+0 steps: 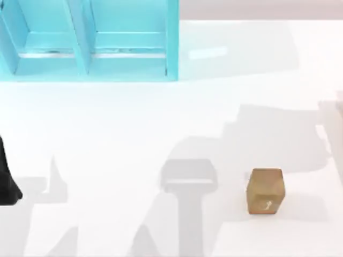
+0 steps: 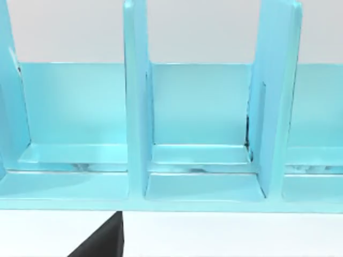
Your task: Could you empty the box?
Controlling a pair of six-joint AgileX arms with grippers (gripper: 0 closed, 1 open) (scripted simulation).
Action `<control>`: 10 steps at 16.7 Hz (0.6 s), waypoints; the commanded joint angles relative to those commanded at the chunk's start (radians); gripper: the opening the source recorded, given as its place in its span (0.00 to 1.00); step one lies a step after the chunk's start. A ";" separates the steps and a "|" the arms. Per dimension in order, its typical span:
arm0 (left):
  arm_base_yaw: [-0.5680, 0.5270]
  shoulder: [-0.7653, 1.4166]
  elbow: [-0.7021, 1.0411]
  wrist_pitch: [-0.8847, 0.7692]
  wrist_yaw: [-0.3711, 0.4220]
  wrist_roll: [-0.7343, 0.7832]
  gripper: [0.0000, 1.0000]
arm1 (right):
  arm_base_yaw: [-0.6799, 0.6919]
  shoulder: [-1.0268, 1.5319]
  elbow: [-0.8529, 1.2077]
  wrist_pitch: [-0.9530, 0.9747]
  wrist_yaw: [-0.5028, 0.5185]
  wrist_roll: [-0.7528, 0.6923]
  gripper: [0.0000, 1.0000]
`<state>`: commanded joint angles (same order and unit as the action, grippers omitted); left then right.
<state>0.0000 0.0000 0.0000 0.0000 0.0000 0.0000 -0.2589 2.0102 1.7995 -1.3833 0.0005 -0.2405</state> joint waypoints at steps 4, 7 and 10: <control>0.000 0.000 0.000 0.000 0.000 0.000 1.00 | -0.187 0.036 0.092 -0.039 -0.001 -0.188 1.00; 0.000 0.000 0.000 0.000 0.000 0.000 1.00 | -0.217 0.041 0.107 -0.045 -0.001 -0.219 1.00; 0.000 0.000 0.000 0.000 0.000 0.000 1.00 | -0.214 0.037 0.104 -0.042 0.000 -0.218 1.00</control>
<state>0.0000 0.0000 0.0000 0.0000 0.0000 0.0000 -0.4732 2.0469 1.9039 -1.4256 0.0002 -0.4581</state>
